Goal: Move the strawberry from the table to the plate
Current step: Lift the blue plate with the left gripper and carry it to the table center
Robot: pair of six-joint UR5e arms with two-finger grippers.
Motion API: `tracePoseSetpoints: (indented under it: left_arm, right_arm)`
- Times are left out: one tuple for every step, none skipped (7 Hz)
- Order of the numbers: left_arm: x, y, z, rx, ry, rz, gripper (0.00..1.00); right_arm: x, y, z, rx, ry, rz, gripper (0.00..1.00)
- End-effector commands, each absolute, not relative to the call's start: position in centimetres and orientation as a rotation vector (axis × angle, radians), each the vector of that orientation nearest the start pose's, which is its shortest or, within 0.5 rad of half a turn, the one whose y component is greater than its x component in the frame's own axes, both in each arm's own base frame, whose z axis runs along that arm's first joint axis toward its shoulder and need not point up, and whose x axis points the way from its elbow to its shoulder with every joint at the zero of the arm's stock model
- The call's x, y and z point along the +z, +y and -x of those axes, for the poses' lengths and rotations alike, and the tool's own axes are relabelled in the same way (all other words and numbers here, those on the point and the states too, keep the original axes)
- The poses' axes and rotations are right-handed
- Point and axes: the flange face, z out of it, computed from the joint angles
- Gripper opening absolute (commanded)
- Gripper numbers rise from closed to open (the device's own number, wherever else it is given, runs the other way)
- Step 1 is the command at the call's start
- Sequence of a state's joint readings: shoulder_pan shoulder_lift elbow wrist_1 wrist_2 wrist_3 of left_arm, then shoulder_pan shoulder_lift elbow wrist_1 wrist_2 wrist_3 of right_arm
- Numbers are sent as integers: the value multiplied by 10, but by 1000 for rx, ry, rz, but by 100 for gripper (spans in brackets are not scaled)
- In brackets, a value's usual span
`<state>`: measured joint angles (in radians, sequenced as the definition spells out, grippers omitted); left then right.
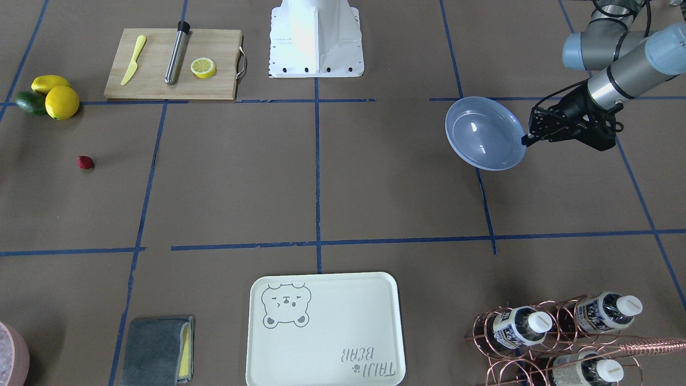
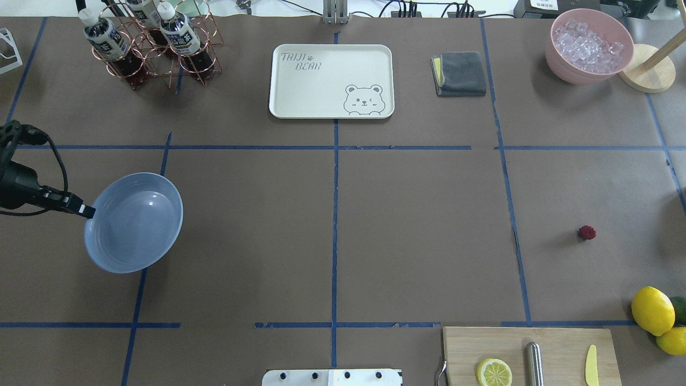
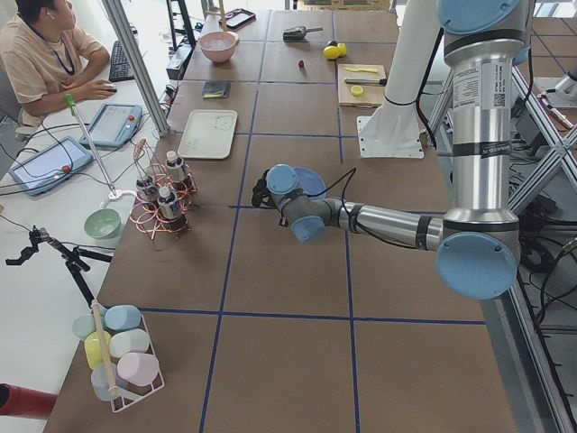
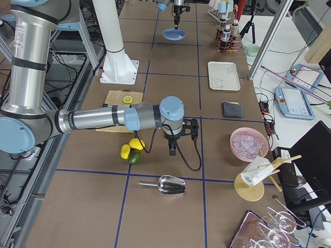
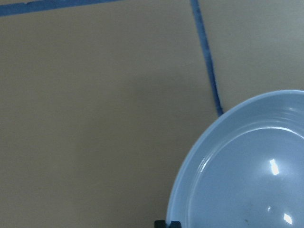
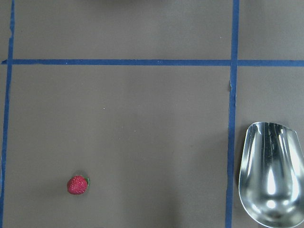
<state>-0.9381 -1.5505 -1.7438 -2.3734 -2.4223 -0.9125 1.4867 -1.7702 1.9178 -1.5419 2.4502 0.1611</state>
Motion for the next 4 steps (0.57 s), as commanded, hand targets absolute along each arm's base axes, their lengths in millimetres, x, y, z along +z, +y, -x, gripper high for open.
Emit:
tracePoseSetpoints:
  left_arm:
    - [406,-439,-313,48,1253,-13,0]
    - [378,-439,-356,-3,1259,-15,0]
    - [342,-422,-408,-28,1257,43,0]
    - [303,-416,-457,-72,1205,38,0]
  right_arm:
    - [567,-416,-22,-5,-891,-55,100]
    - [568,-416,-22,-5,-890,-53,100]
    - [570,-416,-22,-3,-889,-49,100]
    - [570,-416,-22,-1,-889,-47,100]
